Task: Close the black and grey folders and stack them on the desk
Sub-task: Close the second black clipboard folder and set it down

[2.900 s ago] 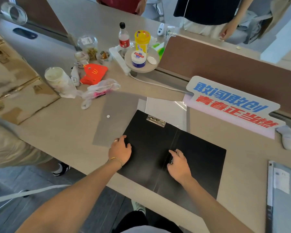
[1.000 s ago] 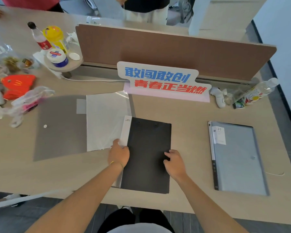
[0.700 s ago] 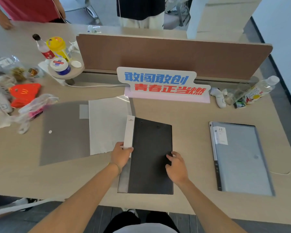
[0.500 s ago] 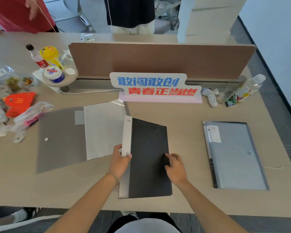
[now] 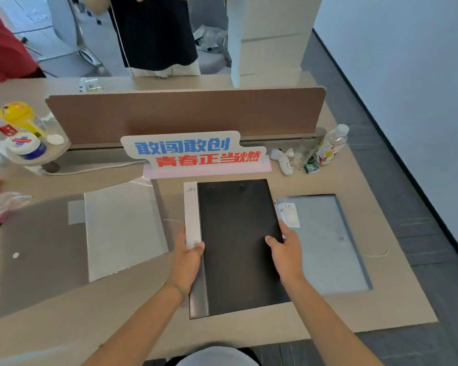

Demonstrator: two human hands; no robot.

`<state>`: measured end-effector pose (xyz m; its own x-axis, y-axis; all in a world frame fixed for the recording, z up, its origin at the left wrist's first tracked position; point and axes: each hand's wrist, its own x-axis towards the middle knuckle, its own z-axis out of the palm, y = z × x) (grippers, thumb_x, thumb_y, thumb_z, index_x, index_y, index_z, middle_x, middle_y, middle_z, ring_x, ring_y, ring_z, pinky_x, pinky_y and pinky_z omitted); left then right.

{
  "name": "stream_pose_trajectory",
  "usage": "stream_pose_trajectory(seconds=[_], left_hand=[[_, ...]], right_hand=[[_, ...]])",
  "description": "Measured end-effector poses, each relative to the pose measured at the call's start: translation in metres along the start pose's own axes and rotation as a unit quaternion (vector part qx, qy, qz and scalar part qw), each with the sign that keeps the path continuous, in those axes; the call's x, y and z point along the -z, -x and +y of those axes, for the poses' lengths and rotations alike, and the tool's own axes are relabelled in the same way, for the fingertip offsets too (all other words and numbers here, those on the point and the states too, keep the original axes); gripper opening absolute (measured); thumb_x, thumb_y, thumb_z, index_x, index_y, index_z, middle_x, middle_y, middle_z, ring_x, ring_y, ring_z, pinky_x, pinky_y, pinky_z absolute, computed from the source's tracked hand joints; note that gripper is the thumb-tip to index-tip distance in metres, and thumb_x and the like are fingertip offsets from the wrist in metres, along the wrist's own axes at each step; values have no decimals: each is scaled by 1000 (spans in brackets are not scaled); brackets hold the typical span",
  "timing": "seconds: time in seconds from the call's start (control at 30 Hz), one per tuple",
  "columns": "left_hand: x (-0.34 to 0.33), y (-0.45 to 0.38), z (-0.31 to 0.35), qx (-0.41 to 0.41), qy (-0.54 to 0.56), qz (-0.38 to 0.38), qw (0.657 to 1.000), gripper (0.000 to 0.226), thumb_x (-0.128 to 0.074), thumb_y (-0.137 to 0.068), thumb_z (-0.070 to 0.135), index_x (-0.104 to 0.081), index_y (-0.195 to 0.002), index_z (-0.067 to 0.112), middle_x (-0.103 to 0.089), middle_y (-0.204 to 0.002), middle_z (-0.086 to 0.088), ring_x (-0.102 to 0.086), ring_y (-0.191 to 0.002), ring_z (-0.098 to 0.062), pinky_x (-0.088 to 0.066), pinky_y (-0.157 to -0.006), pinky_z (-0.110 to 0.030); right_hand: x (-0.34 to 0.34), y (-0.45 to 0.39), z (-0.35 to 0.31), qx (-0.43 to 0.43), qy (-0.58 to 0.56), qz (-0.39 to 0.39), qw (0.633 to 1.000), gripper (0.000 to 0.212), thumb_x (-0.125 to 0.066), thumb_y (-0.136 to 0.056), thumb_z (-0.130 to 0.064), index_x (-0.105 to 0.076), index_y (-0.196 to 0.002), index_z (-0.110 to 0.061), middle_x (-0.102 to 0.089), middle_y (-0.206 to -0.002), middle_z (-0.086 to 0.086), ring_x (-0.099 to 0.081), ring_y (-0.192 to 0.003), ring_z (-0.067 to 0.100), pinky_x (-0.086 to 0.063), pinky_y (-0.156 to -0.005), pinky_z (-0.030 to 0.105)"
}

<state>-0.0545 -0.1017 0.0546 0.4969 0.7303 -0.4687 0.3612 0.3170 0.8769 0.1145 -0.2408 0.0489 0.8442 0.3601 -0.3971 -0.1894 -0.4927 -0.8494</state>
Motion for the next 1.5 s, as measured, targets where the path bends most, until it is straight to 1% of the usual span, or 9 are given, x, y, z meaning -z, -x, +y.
stream_pose_trajectory(seconds=[0.17,0.33,0.47,0.57,0.7,0.83,1.17,1.37,1.5], left_hand=[[-79,-9,3,-11,-20,-22,999,52,-53,-98,4,-45,-136,37,-61,-131,9,-61,-119,-12,-46,-105,-32],[-153,-22,0,17,-68,-51,996,48,-59,-88,2,-55,-127,29,-71,-109,11,-68,-100,-7,-53,-86,-28],[-199,-41,-16,36,-143,-61,987,47,-52,-80,17,-60,-121,37,-72,-111,10,-65,-108,-21,-53,-96,-43],[-230,-50,-19,48,-159,-62,984,46,-48,-80,13,-60,-123,26,-70,-114,2,-65,-106,-25,-52,-97,-44],[-260,-62,-27,63,-148,-56,985,48,-49,-79,17,-56,-127,21,-69,-118,-2,-65,-107,-27,-50,-100,-46],[-274,-68,-37,100,-173,-50,979,67,-45,-80,29,-41,-146,19,-60,-137,-6,-58,-123,-32,-45,-107,-48],[-286,-68,-36,120,-176,-32,977,60,-45,-89,22,-35,-149,18,-58,-140,-10,-56,-124,-36,-44,-108,-50],[-278,-64,-32,83,-179,-24,980,58,-42,-96,17,-31,-153,21,-54,-146,-9,-57,-122,-33,-43,-101,-33],[-259,-62,-24,38,-211,7,977,65,-42,-102,23,-15,-161,20,-36,-160,-9,-39,-144,-30,-31,-115,-34]], right_hand=[[66,-30,6,39,67,68,995,56,-61,-92,-14,-47,-145,-22,-49,-116,-2,-52,-101,14,-39,-92,25],[128,-65,37,17,87,109,990,58,-60,-91,-10,-46,-147,-17,-48,-120,-5,-51,-108,15,-38,-96,26],[162,-91,63,-18,106,109,988,58,-58,-93,-8,-43,-149,-12,-52,-140,2,-50,-129,21,-34,-103,25],[173,-111,81,-28,108,95,989,59,-57,-92,-8,-44,-149,-12,-50,-149,2,-45,-139,23,-32,-115,34],[180,-133,100,-45,115,78,989,60,-57,-92,-10,-42,-150,-15,-49,-152,1,-43,-141,22,-32,-117,36],[183,-147,114,-58,133,58,988,60,-56,-95,-14,-39,-152,-19,-48,-153,0,-46,-139,24,-35,-116,39],[183,-160,129,-51,189,28,980,64,-55,-96,-17,-32,-155,-15,-38,-159,2,-36,-145,26,-32,-119,42],[180,-155,128,-14,249,19,968,64,-54,-98,-19,-29,-156,-19,-28,-163,6,-25,-149,27,-23,-121,40],[167,-144,112,26,237,30,971,62,-56,-98,-20,-31,-154,-25,-27,-164,2,-23,-151,24,-28,-121,42]])
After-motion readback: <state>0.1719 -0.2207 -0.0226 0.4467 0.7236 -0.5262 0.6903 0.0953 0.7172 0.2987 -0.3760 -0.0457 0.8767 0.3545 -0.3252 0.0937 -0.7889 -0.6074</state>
